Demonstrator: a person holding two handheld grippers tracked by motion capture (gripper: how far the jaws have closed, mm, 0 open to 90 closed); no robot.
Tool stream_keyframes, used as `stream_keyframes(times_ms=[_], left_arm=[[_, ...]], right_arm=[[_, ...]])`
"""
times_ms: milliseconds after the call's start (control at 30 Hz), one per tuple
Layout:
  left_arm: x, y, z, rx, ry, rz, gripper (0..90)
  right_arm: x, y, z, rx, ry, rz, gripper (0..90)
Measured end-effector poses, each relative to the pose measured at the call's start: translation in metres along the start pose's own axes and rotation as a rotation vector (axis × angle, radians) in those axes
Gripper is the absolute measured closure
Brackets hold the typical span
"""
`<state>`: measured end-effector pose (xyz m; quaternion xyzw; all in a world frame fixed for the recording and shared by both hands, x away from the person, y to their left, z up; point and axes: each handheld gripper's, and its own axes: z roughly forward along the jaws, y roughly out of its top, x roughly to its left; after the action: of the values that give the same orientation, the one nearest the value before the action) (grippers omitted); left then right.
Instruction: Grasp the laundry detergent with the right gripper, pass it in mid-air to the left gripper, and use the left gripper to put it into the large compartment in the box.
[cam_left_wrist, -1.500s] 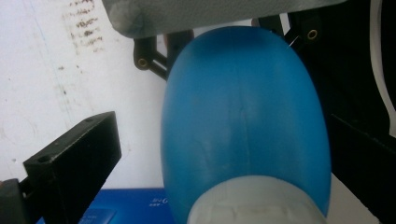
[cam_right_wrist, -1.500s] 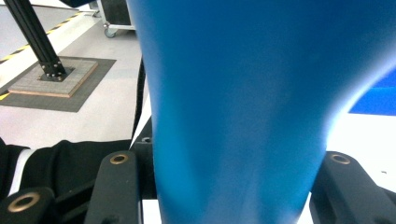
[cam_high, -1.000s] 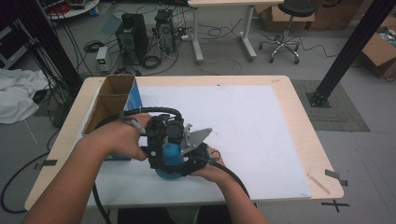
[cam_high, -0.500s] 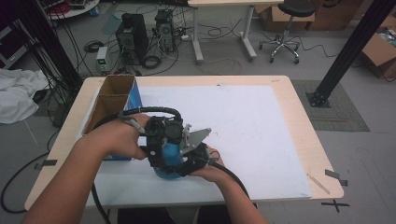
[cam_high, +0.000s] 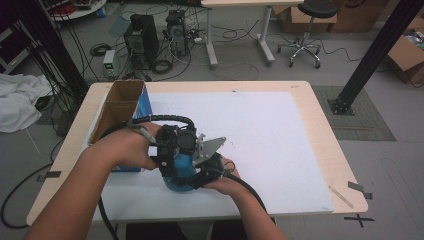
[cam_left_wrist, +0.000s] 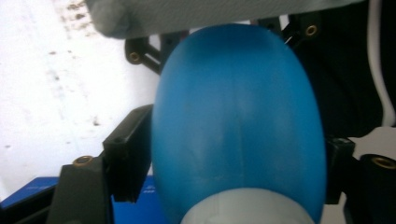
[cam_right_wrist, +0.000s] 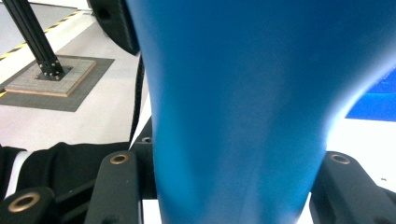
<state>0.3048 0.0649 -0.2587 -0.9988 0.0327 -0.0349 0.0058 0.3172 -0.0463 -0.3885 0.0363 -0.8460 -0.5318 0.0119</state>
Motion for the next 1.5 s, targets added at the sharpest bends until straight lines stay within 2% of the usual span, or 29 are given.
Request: stream_keyframes(times_ms=[267, 500, 533, 567, 633, 667, 733, 767, 967, 1067, 1167, 1200, 1267, 1300, 1400, 1500], left_arm=[[0.0002, -0.0003, 0.0004, 0.001, -0.002, -0.007, 30.2], [0.0007, 0.0012, 0.0018, 0.004, -0.029, -0.006, 35.1], [0.0007, 0.0016, 0.0018, 0.003, -0.033, -0.008, 35.1], [0.0007, 0.0020, 0.0018, 0.004, -0.033, -0.005, 35.2], [0.0005, 0.0023, 0.0026, 0.007, -0.033, -0.007, 35.4], [0.0005, 0.0022, 0.0030, 0.005, -0.033, -0.007, 35.4], [0.0006, 0.0021, 0.0030, 0.003, -0.034, -0.010, 35.4], [0.0008, 0.0020, 0.0029, 0.003, -0.034, -0.010, 35.4], [0.0004, 0.0026, 0.0032, 0.009, -0.027, -0.017, 37.4], [-0.0011, 0.0026, 0.0035, 0.008, -0.011, -0.015, 38.0], [-0.0022, 0.0032, 0.0022, 0.012, 0.001, -0.013, 38.5], [-0.0025, 0.0034, 0.0018, 0.013, 0.004, -0.012, 38.6], [-0.0038, 0.0032, 0.0013, 0.009, 0.018, -0.008, 38.8], [-0.0039, 0.0033, 0.0007, 0.012, 0.018, -0.008, 38.9], [-0.0046, 0.0035, -0.0009, 0.015, 0.029, -0.002, 39.2], [-0.0047, 0.0044, -0.0033, 0.025, 0.043, 0.000, 39.5]], right_arm=[[-0.0003, -0.0014, 0.0003, 0.001, 0.000, 0.007, 46.8], [0.0008, -0.0009, 0.0003, 0.007, 0.001, 0.015, 46.8], [-0.0004, -0.0010, 0.0011, -0.004, -0.001, -0.001, 46.8], [0.0014, -0.0011, 0.0006, 0.003, 0.004, 0.024, 46.8], [0.0017, -0.0014, 0.0005, 0.007, 0.005, 0.026, 46.8], [-0.0003, -0.0015, 0.0015, -0.004, 0.000, 0.001, 46.8], [-0.0003, -0.0017, 0.0011, 0.005, 0.000, 0.002, 46.8], [-0.0017, -0.0017, 0.0015, -0.005, -0.008, -0.018, 46.8], [0.0008, -0.0016, 0.0014, 0.003, 0.007, 0.012, 46.9], [0.0009, -0.0015, 0.0016, 0.000, 0.001, 0.012, 46.9], [0.0000, -0.0019, 0.0010, -0.004, -0.013, -0.010, 46.9], [0.0011, -0.0016, 0.0008, -0.007, -0.011, 0.002, 46.9], [0.0005, -0.0012, 0.0000, -0.003, -0.022, -0.016, 46.8], [0.0017, -0.0011, -0.0010, 0.003, -0.030, -0.003, 46.8], [0.0016, -0.0008, -0.0016, -0.012, -0.028, -0.009, 45.9], [0.0014, -0.0007, -0.0025, -0.028, -0.051, -0.018, 43.7]])
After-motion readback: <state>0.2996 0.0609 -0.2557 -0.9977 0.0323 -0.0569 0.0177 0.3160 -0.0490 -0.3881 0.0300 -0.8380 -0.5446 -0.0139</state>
